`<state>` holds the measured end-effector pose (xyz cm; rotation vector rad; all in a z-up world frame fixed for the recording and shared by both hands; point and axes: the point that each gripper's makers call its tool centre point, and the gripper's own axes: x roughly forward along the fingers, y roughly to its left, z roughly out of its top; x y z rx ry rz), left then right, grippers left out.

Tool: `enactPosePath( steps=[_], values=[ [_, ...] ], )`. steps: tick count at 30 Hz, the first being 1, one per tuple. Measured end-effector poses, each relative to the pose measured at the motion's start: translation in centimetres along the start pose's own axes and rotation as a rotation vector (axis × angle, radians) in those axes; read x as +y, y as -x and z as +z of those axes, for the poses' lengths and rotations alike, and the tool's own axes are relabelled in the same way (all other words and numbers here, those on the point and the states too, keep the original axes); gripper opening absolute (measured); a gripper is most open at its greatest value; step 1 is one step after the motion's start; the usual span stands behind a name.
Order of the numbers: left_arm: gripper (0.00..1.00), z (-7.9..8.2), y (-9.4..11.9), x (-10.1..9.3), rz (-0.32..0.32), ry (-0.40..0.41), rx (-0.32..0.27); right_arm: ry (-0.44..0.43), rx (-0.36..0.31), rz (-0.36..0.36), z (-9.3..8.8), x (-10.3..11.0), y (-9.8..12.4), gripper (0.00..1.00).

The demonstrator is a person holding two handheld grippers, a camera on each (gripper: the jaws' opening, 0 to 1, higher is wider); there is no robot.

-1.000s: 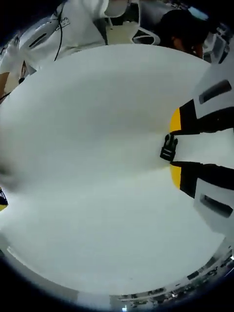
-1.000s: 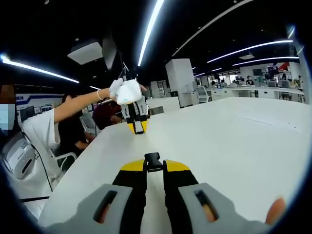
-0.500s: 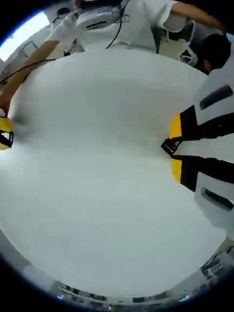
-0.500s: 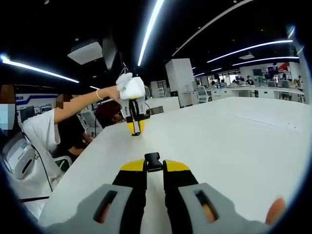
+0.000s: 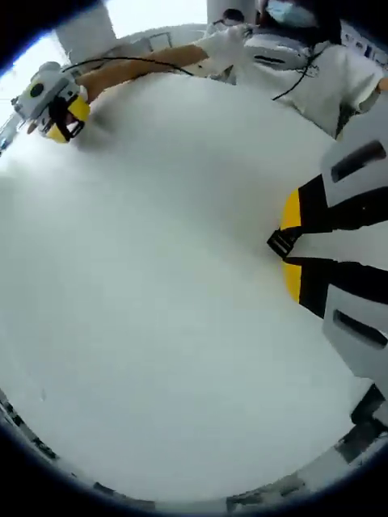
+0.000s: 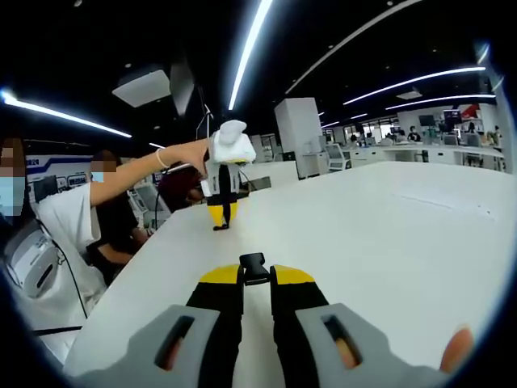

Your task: Snap the two parts of the plastic buckle together until the buckle closes and remains connected.

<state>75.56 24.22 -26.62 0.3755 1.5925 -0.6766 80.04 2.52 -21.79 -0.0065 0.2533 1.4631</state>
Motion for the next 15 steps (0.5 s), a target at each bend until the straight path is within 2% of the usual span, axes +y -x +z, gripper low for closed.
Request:
enactPosePath(
  steps=[3,6,9,15],
  values=[
    [0.11,0.2,-0.1,-1.1,-0.063,0.177,-0.054,0.0,0.0,0.0,0.0,0.0,0.0,0.12],
    [0.11,-0.2,-0.1,-1.0,-0.063,0.328,-0.069,0.0,0.0,-0.001,0.0,-0.1,0.0,0.12],
    [0.11,-0.2,0.0,-0.7,-0.037,0.398,-0.102,0.001,-0.001,0.0,0.0,-0.1,0.0,0.12],
    [0.11,-1.6,-0.6,-0.8,0.01,0.412,-0.069,0.0,-0.002,0.0,0.1,0.0,0.0,0.12]
  ],
)
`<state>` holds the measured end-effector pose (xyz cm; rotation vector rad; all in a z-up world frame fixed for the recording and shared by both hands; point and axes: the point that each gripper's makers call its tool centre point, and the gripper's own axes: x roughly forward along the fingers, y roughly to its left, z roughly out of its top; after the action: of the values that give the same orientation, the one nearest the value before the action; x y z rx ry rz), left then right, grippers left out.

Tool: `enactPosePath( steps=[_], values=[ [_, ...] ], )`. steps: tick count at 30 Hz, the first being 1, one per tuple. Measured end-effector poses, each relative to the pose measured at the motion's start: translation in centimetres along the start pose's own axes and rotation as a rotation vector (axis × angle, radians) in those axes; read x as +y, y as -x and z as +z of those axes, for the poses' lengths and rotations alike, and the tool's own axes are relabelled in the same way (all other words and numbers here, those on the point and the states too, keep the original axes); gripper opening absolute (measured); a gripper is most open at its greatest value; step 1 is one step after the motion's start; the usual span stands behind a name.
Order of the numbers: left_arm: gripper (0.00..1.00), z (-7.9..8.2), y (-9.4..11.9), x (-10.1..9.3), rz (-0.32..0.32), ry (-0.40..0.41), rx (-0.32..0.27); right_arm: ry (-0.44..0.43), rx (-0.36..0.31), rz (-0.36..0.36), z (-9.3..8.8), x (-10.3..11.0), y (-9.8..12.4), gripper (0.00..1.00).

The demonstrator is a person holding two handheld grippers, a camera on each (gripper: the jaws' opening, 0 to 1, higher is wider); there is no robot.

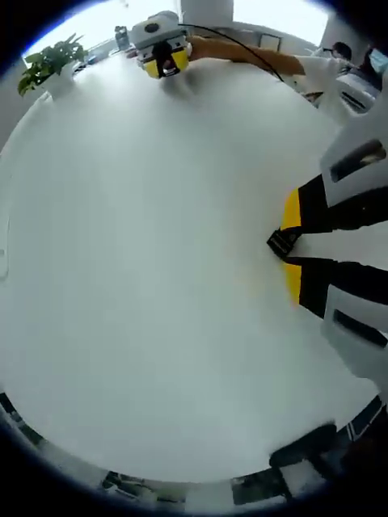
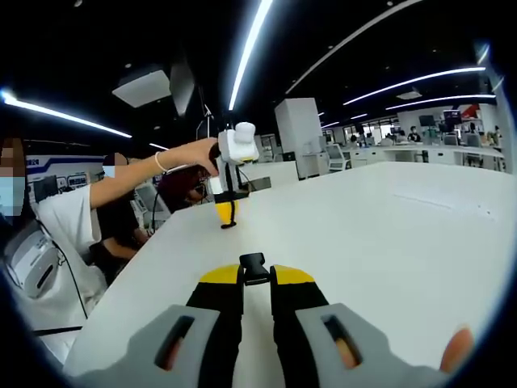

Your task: Snap the two parts of the plastic buckle together until the buckle closes and remains connected.

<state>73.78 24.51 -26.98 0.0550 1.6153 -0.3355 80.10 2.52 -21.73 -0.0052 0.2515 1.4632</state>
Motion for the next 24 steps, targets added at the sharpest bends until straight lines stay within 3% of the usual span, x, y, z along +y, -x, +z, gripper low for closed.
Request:
enactPosePath(
  steps=[7,10,12,15,18,22,24],
  values=[
    [0.15,0.0,-0.2,-1.2,-0.057,-0.099,-0.052,0.0,-0.001,0.0,0.0,0.1,0.0,0.12],
    [0.29,1.1,0.2,-2.2,-0.12,-0.136,-0.164,0.0,-0.003,0.0,0.0,0.2,-0.1,0.12],
    [0.4,1.2,0.4,-1.7,-0.094,-0.169,-0.193,0.0,0.0,0.0,0.0,0.2,-0.1,0.12],
    [0.41,0.5,0.5,-1.0,-0.043,-0.242,-0.188,-0.001,0.001,0.0,0.0,0.2,-0.1,0.12],
    [0.39,-0.4,0.2,-1.1,-0.021,-0.404,-0.186,-0.001,0.001,0.0,-0.1,0.2,-0.1,0.12],
    [0.32,-1.2,0.0,-2.1,-0.015,-0.604,-0.25,-0.003,0.004,0.0,-0.2,0.3,-0.2,0.12],
    [0.33,-2.1,-0.1,-2.8,-0.027,-0.64,-0.264,-0.004,0.001,0.0,-0.1,0.3,-0.1,0.12]
  ],
)
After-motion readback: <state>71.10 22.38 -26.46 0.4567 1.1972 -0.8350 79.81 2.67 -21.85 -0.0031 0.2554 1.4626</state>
